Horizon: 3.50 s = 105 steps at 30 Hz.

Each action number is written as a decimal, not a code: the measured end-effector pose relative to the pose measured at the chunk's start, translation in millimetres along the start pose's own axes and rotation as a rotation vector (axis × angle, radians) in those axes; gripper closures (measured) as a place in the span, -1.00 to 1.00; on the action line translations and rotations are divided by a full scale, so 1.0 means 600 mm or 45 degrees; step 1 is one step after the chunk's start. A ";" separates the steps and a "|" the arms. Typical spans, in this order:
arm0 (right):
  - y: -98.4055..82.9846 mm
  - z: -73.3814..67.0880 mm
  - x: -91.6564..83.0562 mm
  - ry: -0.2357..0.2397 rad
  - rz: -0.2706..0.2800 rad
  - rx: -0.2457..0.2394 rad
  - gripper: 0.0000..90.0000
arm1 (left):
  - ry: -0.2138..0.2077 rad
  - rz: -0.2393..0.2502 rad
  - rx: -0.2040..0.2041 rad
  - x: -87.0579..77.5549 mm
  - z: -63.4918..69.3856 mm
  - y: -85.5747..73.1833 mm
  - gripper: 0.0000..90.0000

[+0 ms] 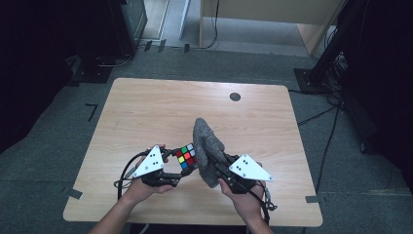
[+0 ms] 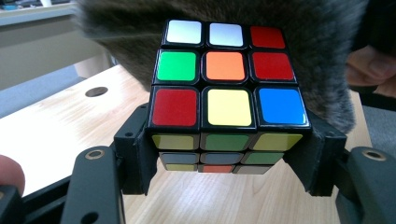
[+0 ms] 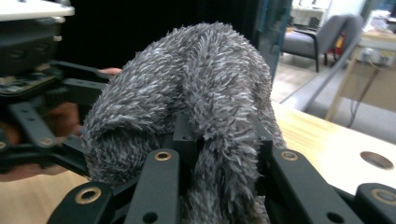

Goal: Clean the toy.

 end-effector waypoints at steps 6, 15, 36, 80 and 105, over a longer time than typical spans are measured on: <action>-0.034 0.006 0.020 0.046 -0.133 0.111 0.62 | -0.039 0.085 -0.041 -0.013 0.002 0.016 -0.24; -0.073 0.019 0.037 0.048 -0.255 0.148 0.63 | -0.016 0.202 -0.146 -0.033 -0.020 0.033 -0.24; -0.049 0.000 0.029 0.166 -0.107 0.158 0.67 | -0.028 0.153 -0.154 -0.021 -0.016 0.023 -0.24; -0.071 -0.048 0.041 0.297 -0.164 0.013 0.63 | -0.037 0.176 -0.208 -0.025 -0.020 0.029 -0.24; -0.061 -0.038 0.035 0.281 -0.083 0.069 0.64 | -0.040 0.186 -0.245 -0.028 -0.027 0.028 -0.24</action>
Point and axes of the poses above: each handheld gripper's, and its own axes: x roughly forward along the jaws, y roughly out of its top, z roughly to its right, the point moved 10 cm from there along x, roughly forward along the jaws, and after that the axes turned 6 degrees about x, right-handed, at the moved point
